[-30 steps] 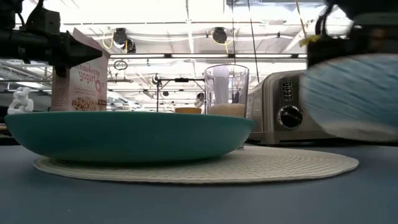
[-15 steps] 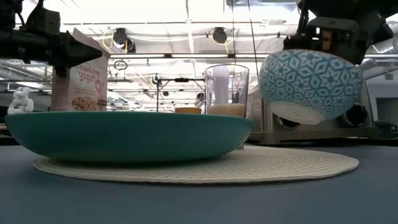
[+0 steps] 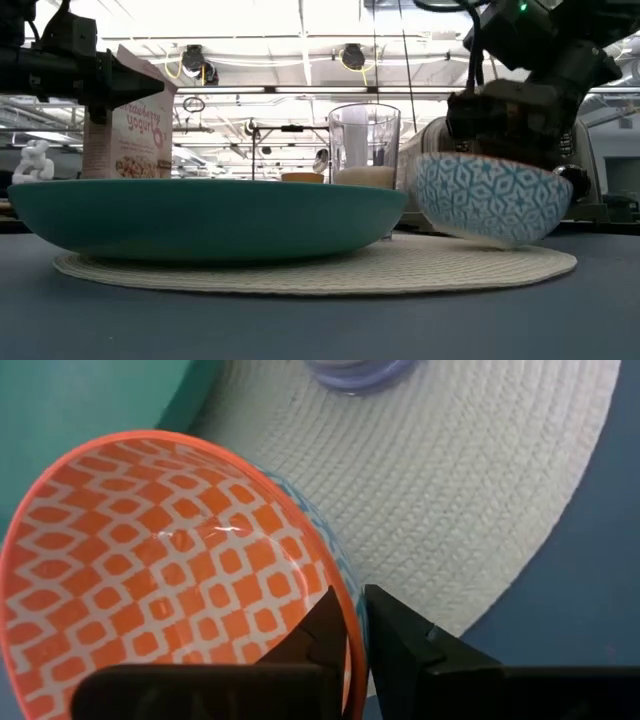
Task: Arrange a breakfast setting
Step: Put the orange bowl on the white placemat to the right of the green plate
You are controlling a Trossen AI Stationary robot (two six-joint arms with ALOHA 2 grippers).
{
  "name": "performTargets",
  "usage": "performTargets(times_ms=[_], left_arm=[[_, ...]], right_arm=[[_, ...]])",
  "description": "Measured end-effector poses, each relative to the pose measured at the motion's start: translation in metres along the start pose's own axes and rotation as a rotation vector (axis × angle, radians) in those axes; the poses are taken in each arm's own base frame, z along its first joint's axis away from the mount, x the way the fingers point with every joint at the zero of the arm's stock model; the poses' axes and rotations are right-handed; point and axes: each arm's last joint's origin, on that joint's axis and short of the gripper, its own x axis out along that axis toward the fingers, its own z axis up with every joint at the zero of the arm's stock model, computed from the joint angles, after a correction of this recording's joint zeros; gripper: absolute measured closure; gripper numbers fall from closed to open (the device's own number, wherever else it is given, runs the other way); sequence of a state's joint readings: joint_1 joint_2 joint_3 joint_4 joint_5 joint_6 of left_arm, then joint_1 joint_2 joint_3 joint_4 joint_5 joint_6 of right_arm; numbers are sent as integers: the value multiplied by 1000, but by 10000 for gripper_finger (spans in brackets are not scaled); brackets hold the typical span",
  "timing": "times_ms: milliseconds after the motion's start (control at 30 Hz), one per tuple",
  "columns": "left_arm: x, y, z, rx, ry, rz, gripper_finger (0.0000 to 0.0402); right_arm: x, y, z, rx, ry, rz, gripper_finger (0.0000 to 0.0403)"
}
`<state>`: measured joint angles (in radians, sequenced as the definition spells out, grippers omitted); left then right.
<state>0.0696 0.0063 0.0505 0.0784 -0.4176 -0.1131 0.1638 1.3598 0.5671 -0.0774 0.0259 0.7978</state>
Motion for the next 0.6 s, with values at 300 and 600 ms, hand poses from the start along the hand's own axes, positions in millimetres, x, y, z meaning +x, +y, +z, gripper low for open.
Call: performTargets(times_ms=[300,600], left_arm=[[0,0,0,0,0,0,380],[0,0,0,0,0,0,380]], right_arm=[[1,0,0,-6,5,-2,377],[1,0,0,1,4,-4,376]])
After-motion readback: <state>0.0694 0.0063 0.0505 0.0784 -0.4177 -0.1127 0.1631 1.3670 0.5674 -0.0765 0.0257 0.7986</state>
